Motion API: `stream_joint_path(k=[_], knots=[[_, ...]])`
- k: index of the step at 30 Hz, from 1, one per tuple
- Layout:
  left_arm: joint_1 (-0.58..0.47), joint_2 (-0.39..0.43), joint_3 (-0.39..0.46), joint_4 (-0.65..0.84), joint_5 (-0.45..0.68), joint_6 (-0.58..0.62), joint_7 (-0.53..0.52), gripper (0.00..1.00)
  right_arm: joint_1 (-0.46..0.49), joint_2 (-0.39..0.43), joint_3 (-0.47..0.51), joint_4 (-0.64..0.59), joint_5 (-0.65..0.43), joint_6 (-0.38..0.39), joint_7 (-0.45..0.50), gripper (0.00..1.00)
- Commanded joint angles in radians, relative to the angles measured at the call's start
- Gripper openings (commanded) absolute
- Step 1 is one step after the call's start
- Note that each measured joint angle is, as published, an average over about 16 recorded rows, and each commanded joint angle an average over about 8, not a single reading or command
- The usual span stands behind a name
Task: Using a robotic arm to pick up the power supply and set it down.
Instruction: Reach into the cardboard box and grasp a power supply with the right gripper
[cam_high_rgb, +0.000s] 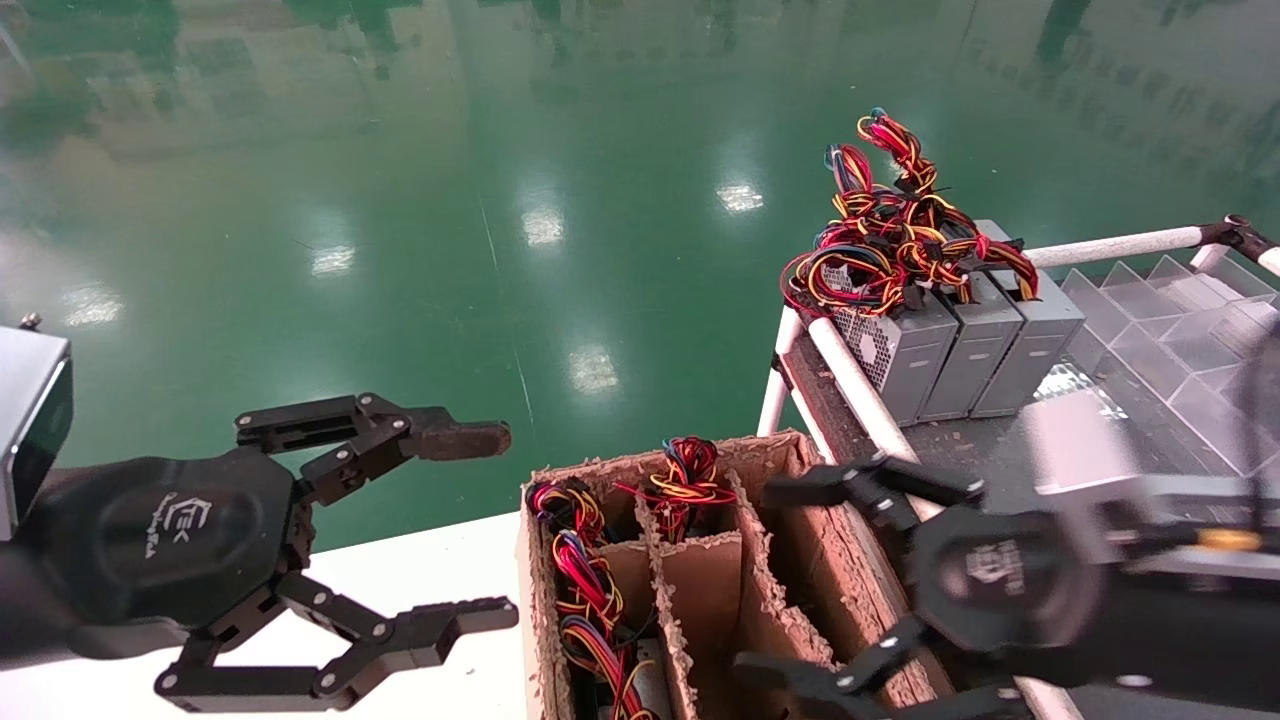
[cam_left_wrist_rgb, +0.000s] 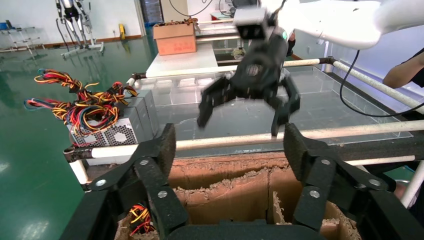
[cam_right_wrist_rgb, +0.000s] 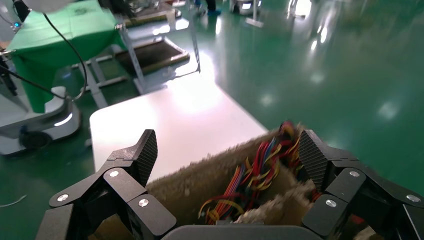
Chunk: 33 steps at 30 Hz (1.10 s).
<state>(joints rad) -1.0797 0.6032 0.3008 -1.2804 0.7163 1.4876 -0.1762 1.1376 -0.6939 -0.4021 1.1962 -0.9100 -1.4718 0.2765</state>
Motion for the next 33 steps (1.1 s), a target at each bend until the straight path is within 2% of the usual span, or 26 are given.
stream_joint_path(k=[1,7,12,20,28,30,33], knots=[[0.000,0.000,0.000,0.000,0.000,0.000,0.000,1.00,0.016,-0.024,-0.029,-0.015,-0.036,0.003,0.024,1.00],[0.000,0.000,0.000,0.000,0.000,0.000,0.000,1.00,0.097,-0.141,-0.124,-0.131,-0.162,-0.022,0.039,1.00],[0.000,0.000,0.001,0.000,0.000,0.000,0.000,1.00,0.131,-0.200,-0.169,-0.205,-0.209,-0.059,0.022,1.00],[0.000,0.000,0.001,0.000,-0.001,0.000,0.001,1.00,0.142,-0.246,-0.226,-0.251,-0.233,-0.094,0.011,1.00],[0.000,-0.001,0.001,0.000,-0.001,-0.001,0.001,1.00,0.137,-0.271,-0.269,-0.262,-0.268,-0.069,-0.015,0.99],[0.000,-0.001,0.002,0.000,-0.001,-0.001,0.001,1.00,0.135,-0.278,-0.275,-0.263,-0.281,-0.054,-0.023,0.83],[0.000,-0.001,0.002,0.000,-0.001,-0.001,0.001,1.00,0.132,-0.292,-0.280,-0.265,-0.296,-0.032,-0.031,0.48]])
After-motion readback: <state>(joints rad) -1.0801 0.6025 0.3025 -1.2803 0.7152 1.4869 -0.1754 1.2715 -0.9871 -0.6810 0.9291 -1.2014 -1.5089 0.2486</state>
